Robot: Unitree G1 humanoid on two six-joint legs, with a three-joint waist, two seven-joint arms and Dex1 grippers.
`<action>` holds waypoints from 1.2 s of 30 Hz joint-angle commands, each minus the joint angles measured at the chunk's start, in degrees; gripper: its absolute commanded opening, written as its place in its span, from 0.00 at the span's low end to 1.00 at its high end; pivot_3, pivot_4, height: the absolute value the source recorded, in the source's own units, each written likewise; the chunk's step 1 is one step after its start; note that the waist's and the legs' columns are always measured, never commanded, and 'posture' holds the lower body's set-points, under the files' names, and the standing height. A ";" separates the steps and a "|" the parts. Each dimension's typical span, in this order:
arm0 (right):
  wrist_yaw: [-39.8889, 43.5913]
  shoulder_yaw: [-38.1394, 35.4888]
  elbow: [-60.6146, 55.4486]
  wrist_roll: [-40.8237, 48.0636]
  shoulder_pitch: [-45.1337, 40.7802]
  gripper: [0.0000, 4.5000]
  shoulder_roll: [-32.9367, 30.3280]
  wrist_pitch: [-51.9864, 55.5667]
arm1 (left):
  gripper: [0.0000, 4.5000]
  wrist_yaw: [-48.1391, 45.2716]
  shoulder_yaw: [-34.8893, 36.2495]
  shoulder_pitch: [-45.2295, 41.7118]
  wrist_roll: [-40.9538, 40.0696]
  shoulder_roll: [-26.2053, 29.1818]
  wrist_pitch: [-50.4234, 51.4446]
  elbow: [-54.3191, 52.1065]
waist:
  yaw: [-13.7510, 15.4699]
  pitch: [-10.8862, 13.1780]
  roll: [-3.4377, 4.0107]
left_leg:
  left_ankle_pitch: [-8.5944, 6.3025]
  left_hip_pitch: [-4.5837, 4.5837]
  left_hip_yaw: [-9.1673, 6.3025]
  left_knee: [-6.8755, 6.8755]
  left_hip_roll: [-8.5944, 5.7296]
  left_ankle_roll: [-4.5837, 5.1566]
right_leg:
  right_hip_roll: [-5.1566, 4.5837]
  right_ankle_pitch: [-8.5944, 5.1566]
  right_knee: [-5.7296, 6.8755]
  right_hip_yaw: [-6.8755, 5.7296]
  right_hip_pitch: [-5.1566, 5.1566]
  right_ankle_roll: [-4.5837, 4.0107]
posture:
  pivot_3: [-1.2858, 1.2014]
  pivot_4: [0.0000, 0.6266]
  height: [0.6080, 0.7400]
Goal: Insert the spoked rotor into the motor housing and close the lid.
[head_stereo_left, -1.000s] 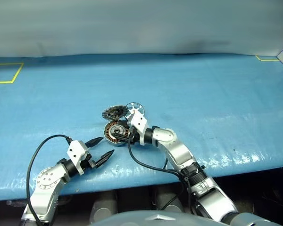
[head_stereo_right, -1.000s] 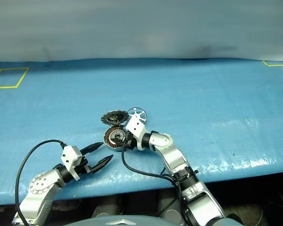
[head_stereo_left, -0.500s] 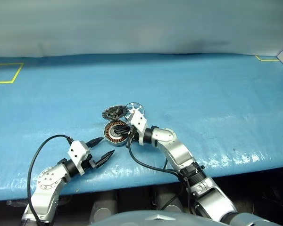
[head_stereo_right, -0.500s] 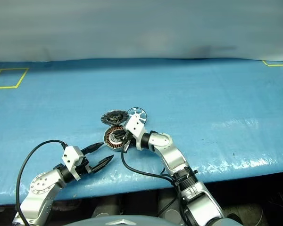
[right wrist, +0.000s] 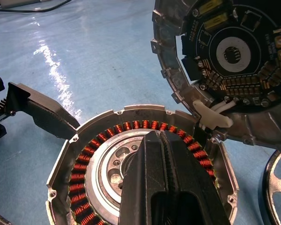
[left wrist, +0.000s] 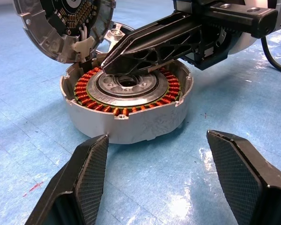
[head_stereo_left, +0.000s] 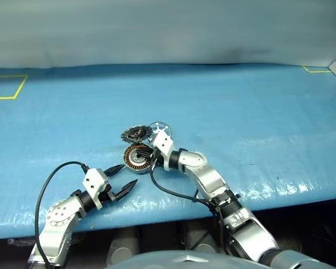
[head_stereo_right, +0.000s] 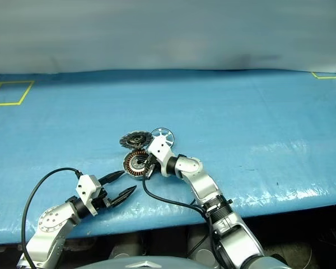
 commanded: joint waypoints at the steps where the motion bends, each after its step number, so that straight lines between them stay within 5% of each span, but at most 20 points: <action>1: 0.57 0.08 -0.18 -0.06 -0.41 0.01 0.23 -0.39 | 0.82 0.27 -0.16 0.20 0.06 -0.38 -0.49 -0.89 | -0.02 0.00 0.00 | 0.00 0.00 0.00 0.00 0.00 0.00 | 0.00 0.00 0.00 0.00 0.00 0.00 | 0.52 0.24 1.00; 27: -0.32 8.35 -1.89 -10.23 0.03 0.01 -3.65 9.33 | 0.82 0.74 -0.52 0.92 0.04 -0.62 -0.55 -1.43 | -0.74 -0.74 0.16 | 0.00 0.27 -0.01 0.01 0.02 0.00 | -0.01 -0.01 0.00 -0.01 0.21 -0.01 | 0.52 0.24 1.00; 36: -1.77 1.40 -10.10 -3.08 1.36 0.01 -1.49 4.34 | 0.82 0.98 -0.52 1.00 0.21 -0.98 -0.71 -1.43 | -0.60 -0.69 0.16 | 0.00 0.14 -0.01 0.01 0.01 -0.01 | -0.02 -0.01 -0.02 -0.01 0.12 -0.01 | 0.52 0.24 1.00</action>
